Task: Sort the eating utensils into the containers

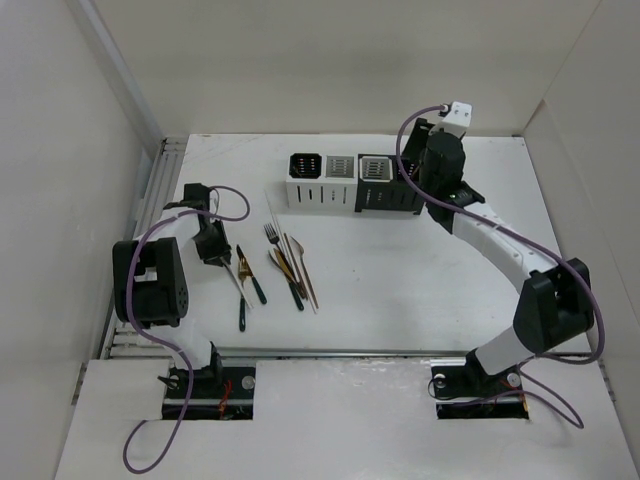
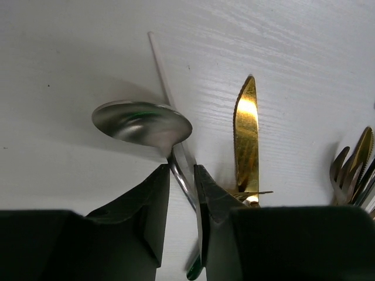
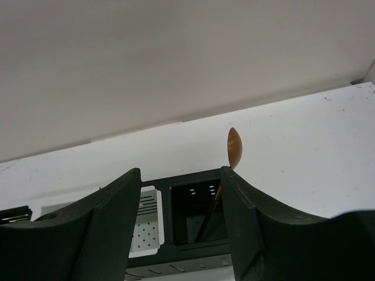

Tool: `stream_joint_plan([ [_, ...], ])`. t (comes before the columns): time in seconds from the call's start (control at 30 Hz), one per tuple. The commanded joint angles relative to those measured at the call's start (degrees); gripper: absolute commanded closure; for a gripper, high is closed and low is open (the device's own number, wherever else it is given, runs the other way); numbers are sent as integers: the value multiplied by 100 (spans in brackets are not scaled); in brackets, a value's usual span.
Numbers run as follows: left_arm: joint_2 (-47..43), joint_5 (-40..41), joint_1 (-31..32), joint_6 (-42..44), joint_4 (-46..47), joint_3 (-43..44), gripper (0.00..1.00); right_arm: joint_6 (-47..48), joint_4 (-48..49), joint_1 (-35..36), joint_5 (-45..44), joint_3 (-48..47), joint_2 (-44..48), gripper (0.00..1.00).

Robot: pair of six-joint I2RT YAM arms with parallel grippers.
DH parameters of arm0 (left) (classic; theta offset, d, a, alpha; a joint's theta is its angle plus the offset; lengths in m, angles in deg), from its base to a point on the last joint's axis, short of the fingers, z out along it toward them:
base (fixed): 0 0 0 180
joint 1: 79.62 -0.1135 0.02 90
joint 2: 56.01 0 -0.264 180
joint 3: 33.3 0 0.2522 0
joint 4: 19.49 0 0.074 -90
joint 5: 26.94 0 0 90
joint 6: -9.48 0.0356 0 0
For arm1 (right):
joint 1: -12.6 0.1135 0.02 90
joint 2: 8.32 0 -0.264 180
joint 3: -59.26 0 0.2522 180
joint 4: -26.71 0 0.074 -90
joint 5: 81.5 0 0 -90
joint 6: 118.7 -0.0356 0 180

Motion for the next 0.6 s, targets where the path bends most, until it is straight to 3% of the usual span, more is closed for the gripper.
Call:
stream_joint_plan([
  [0.0,-69,92,-134,-39,-242,55,81,-55,141,46,77,106,294,38],
  [0.23,-403,13,-249,13,-558,389,58,77,141,46,129,159,480,38],
  [0.33,-403,127,-249,75,-611,389,58,77,141,46,182,159,541,41],
  [0.43,-403,189,-249,75,-611,336,68,130,141,46,252,212,603,44],
  [0.57,-175,119,-249,75,-611,222,71,182,141,46,200,264,655,45],
])
